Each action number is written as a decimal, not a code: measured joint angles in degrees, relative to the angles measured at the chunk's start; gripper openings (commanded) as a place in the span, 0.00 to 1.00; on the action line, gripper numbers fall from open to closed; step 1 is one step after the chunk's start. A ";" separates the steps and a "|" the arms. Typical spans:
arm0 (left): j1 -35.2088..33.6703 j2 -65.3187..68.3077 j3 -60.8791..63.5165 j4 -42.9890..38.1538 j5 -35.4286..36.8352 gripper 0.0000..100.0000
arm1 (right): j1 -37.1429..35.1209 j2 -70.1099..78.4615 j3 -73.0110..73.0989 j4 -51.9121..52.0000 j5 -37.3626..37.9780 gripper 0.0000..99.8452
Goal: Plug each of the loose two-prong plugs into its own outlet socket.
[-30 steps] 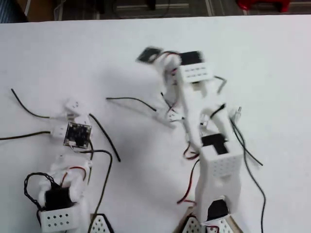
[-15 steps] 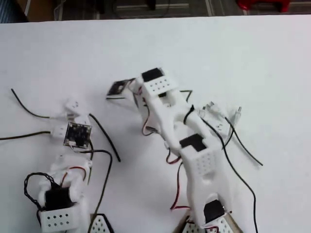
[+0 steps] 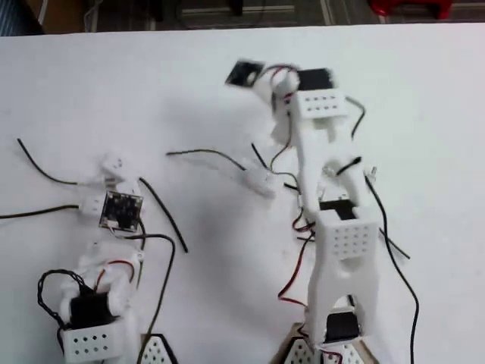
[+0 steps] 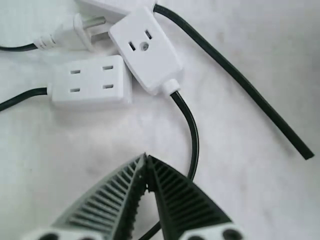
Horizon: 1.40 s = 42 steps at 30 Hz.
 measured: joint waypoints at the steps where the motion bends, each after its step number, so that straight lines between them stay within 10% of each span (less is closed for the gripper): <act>1: 0.00 0.00 0.00 0.00 0.00 0.02 | 0.70 0.00 -2.02 -0.70 0.18 0.42; 9: 0.00 0.00 0.00 0.00 0.00 0.02 | -1.41 0.00 -10.99 8.26 -0.35 0.42; 24: 0.00 0.00 0.00 0.00 0.00 0.02 | -17.76 0.00 19.96 5.36 -5.63 0.42; 42: 0.00 0.00 0.00 0.00 0.00 0.02 | 0.88 0.00 18.73 -20.13 4.57 0.42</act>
